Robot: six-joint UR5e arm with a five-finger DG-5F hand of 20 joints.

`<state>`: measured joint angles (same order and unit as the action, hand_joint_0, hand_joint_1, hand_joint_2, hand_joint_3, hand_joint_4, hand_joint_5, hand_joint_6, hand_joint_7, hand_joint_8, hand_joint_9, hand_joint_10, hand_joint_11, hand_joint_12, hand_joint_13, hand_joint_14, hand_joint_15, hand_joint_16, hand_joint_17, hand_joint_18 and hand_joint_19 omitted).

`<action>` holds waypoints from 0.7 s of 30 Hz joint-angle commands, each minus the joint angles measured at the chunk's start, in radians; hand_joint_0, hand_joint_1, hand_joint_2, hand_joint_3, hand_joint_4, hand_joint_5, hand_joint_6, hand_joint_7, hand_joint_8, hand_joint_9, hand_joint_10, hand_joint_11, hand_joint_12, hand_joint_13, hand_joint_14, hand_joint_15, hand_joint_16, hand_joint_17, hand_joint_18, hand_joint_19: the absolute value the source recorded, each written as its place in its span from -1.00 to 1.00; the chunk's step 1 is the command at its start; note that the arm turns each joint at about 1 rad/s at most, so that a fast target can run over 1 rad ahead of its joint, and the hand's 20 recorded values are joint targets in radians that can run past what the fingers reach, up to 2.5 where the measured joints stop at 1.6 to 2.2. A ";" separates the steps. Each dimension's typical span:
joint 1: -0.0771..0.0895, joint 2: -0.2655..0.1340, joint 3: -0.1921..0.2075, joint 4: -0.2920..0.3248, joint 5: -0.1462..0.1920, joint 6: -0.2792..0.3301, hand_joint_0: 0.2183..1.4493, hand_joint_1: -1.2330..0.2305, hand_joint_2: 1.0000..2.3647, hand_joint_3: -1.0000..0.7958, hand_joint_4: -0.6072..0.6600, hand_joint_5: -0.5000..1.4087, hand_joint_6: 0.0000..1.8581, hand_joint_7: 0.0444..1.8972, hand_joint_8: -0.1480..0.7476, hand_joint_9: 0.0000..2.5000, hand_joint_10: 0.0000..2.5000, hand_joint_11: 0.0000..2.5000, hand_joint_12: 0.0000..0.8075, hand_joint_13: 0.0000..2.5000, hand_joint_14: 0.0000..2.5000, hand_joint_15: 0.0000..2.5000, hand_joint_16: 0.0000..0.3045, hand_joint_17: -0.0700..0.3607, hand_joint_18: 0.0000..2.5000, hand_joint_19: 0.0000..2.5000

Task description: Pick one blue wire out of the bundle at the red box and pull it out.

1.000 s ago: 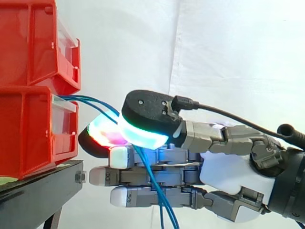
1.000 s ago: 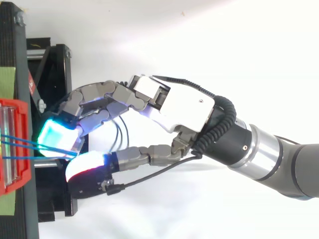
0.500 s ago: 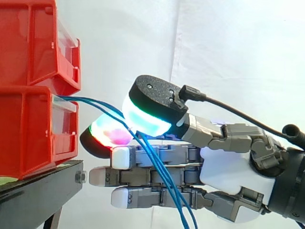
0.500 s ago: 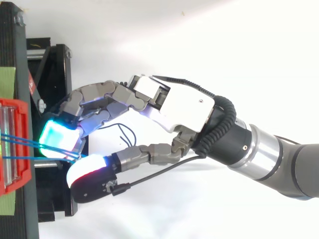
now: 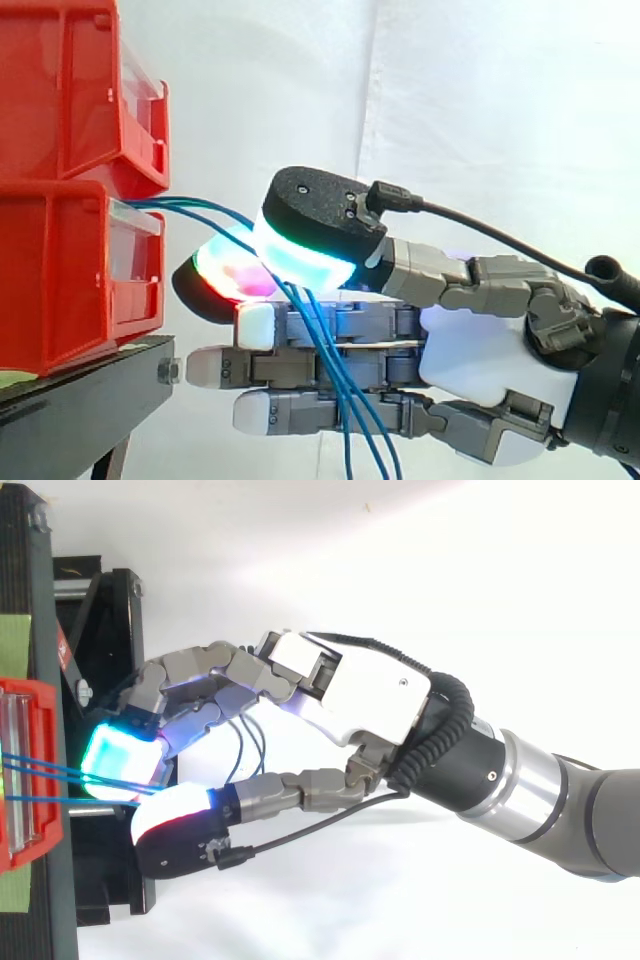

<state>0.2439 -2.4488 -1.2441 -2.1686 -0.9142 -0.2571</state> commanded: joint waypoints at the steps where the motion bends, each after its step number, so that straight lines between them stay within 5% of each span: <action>1: 0.000 0.002 0.000 0.000 0.000 0.022 -0.14 -0.56 -0.98 -0.22 0.19 -0.70 0.00 -0.09 -0.13 -0.37 -0.99 -0.43 -0.12 -0.60 -0.99 -0.70 -0.72 -0.23 -0.55 -0.62; 6: 0.000 0.022 0.000 -0.042 0.000 0.073 -0.26 -0.57 -1.00 -0.44 0.23 -0.70 -0.01 -0.13 -0.13 -0.35 -0.99 -0.43 -0.12 -0.59 -0.99 -0.70 -0.72 -0.23 -0.54 -0.61; 13: 0.000 0.031 0.000 -0.100 -0.002 0.110 -0.34 -0.60 -1.00 -0.44 0.23 -0.69 -0.02 -0.11 -0.12 -0.35 -0.99 -0.43 -0.12 -0.60 -0.99 -0.70 -0.72 -0.22 -0.55 -0.61; 21: 0.005 0.031 0.000 -0.106 0.000 0.128 -0.47 -0.40 -1.00 -0.44 0.17 -0.64 -0.07 0.03 -0.09 -0.21 -0.98 -0.45 -0.09 -0.56 -0.99 -0.68 -0.70 -0.20 -0.52 -0.55</action>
<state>0.2476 -2.4179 -1.2441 -2.2705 -0.9143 -0.1321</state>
